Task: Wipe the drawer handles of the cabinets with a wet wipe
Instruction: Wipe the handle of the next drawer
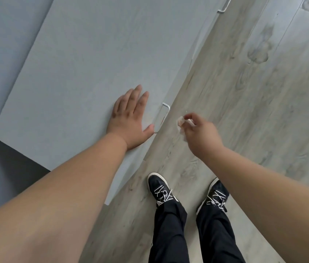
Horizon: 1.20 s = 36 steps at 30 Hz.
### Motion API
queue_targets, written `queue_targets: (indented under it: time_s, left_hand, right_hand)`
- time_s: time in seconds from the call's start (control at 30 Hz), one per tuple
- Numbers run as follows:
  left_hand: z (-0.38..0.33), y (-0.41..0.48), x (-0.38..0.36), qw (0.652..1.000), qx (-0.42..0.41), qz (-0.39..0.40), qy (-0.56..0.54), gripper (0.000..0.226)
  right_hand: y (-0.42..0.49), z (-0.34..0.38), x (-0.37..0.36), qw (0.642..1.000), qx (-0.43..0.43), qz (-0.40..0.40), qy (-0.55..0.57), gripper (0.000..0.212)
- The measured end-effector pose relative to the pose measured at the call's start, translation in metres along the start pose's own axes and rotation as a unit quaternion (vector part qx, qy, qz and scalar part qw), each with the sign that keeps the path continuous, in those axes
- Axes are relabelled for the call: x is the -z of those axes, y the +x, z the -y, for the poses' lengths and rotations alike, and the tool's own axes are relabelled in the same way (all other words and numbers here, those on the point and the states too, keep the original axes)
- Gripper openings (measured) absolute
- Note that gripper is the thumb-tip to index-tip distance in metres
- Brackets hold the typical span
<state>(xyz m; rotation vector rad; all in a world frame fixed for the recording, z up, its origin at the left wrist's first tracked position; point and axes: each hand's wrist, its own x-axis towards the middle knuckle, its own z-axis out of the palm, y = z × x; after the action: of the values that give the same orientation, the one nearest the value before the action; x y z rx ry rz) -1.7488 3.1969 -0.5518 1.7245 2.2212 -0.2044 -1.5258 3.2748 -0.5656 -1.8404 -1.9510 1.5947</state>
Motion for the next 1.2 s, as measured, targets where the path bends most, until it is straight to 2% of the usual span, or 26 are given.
queue_targets:
  time_s: [0.2, 0.47, 0.63, 0.73, 0.93, 1.2]
  left_hand:
    - [0.01, 0.001, -0.022, 0.993, -0.044, -0.111, -0.019, 0.094]
    - [0.01, 0.001, -0.021, 0.991, -0.044, -0.125, -0.018, 0.095]
    - [0.01, 0.001, -0.022, 0.991, -0.039, -0.124, -0.013, 0.095]
    - [0.01, 0.002, -0.022, 0.992, -0.039, -0.122, -0.014, 0.095]
    - [0.01, 0.002, -0.021, 0.993, -0.036, -0.115, -0.016, 0.095]
    - [0.009, 0.002, -0.021, 0.992, -0.036, -0.115, -0.019, 0.094]
  right_hand:
    - [0.037, 0.007, -0.016, 0.986, -0.017, -0.073, 0.146, 0.007]
    - [0.053, 0.016, -0.05, 0.974, 0.013, -0.049, 0.221, 0.008]
    - [0.062, 0.019, -0.044, 0.981, 0.024, -0.049, 0.188, 0.005]
    - [0.067, 0.025, -0.042, 0.988, 0.046, -0.052, 0.136, 0.01]
    - [0.054, 0.009, -0.043, 0.988, 0.038, -0.065, 0.133, 0.02]
    - [0.06, 0.007, -0.051, 0.987, 0.076, -0.067, 0.121, 0.01]
